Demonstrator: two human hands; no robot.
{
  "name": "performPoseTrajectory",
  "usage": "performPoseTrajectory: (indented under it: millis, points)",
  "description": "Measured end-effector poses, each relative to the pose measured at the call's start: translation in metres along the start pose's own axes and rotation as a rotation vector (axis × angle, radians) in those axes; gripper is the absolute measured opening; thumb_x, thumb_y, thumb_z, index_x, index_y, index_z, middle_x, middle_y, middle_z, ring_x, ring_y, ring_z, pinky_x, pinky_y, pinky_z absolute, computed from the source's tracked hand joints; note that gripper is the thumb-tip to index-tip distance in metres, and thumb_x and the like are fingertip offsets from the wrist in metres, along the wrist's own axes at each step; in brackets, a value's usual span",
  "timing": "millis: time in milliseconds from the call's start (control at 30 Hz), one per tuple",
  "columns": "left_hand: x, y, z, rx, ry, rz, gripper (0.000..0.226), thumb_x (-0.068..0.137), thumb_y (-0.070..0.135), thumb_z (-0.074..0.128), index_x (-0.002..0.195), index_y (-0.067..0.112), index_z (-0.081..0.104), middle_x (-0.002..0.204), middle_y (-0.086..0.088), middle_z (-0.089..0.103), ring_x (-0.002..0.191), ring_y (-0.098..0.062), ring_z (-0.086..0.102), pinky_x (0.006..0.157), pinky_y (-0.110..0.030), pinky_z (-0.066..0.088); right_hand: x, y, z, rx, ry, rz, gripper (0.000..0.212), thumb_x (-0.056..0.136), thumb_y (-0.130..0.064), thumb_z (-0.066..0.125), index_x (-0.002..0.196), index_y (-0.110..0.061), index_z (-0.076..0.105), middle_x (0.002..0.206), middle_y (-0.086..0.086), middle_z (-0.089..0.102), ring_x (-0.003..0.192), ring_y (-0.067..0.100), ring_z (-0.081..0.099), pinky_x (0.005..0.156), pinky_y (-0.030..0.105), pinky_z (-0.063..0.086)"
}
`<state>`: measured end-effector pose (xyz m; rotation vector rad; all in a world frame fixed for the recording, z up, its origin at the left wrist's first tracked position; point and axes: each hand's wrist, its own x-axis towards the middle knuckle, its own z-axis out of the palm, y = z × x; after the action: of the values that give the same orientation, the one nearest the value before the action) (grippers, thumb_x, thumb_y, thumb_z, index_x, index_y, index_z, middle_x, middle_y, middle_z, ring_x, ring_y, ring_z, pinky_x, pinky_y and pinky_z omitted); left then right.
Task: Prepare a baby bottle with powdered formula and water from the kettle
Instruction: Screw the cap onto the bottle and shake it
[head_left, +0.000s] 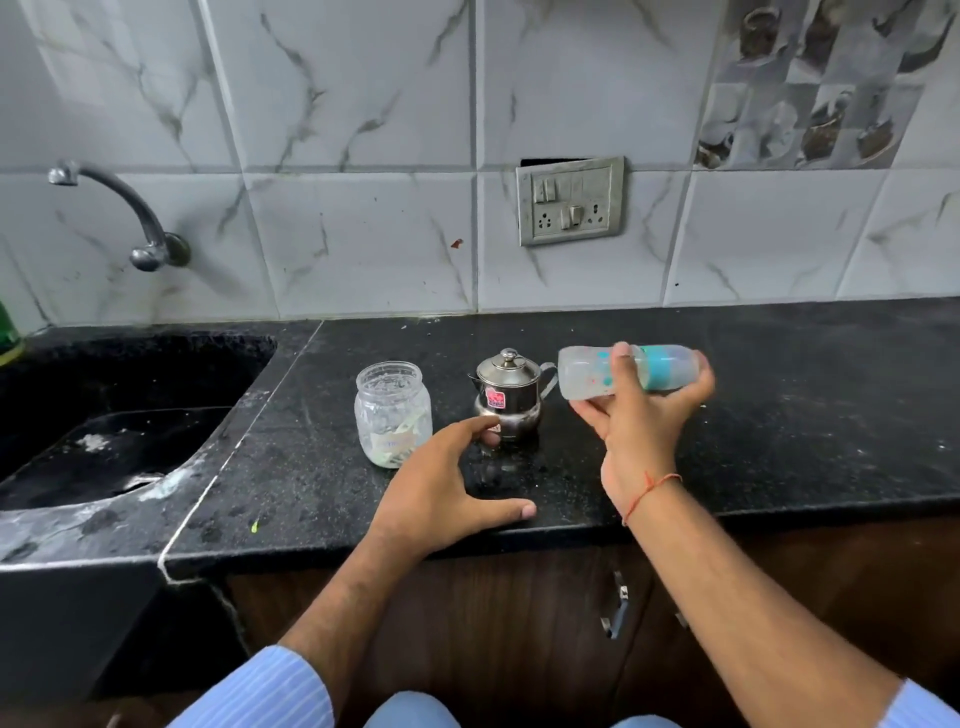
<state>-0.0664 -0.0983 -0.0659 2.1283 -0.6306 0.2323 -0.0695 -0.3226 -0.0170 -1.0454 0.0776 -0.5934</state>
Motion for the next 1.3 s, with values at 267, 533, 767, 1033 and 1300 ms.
performPoseTrajectory:
  millis: [267, 533, 767, 1033, 1300]
  points:
    - [0.003, -0.001, 0.001, 0.027, 0.003, 0.004, 0.095, 0.062, 0.075, 0.095, 0.146, 0.041, 0.064, 0.123, 0.031, 0.070, 0.070, 0.022, 0.055, 0.071, -0.012, 0.042, 0.000, -0.005, -0.001, -0.097, -0.086, 0.023, 0.067, 0.093, -0.019, 0.083, 0.140, -0.045, 0.043, 0.134, 0.006, 0.063, 0.112, 0.035, 0.076, 0.063, 0.051, 0.066]
    - [0.003, -0.003, 0.004, 0.014, 0.012, -0.024, 0.094, 0.064, 0.083, 0.088, 0.146, 0.040, 0.066, 0.118, 0.033, 0.072, 0.069, 0.021, 0.057, 0.072, -0.015, 0.044, 0.002, -0.007, -0.006, -0.199, -0.190, 0.029, 0.067, 0.090, -0.021, 0.086, 0.136, -0.050, 0.048, 0.129, 0.009, 0.068, 0.103, 0.028, 0.079, 0.060, 0.048, 0.065]
    - [0.002, -0.002, 0.004, 0.022, 0.021, -0.023, 0.095, 0.064, 0.085, 0.087, 0.146, 0.043, 0.064, 0.118, 0.035, 0.072, 0.071, 0.020, 0.056, 0.071, -0.013, 0.042, 0.000, -0.006, -0.007, -0.225, -0.232, 0.025, 0.070, 0.089, -0.016, 0.087, 0.137, -0.049, 0.049, 0.126, 0.003, 0.068, 0.109, 0.034, 0.077, 0.062, 0.050, 0.066]
    - [0.001, -0.001, 0.002, 0.016, 0.027, -0.008, 0.095, 0.064, 0.084, 0.088, 0.145, 0.043, 0.064, 0.120, 0.036, 0.071, 0.069, 0.019, 0.057, 0.068, -0.012, 0.041, -0.007, 0.004, -0.005, -0.290, -0.284, 0.032, 0.069, 0.084, -0.022, 0.092, 0.133, -0.052, 0.054, 0.120, 0.007, 0.074, 0.095, 0.025, 0.082, 0.062, 0.048, 0.066]
    - [0.001, -0.002, 0.002, 0.016, 0.021, 0.001, 0.094, 0.064, 0.085, 0.088, 0.145, 0.044, 0.064, 0.121, 0.033, 0.072, 0.067, 0.019, 0.057, 0.066, -0.010, 0.040, -0.006, 0.005, 0.000, -0.218, -0.176, -0.044, 0.068, 0.086, -0.019, 0.089, 0.133, -0.051, 0.052, 0.121, -0.001, 0.072, 0.105, 0.026, 0.079, 0.065, 0.049, 0.067]
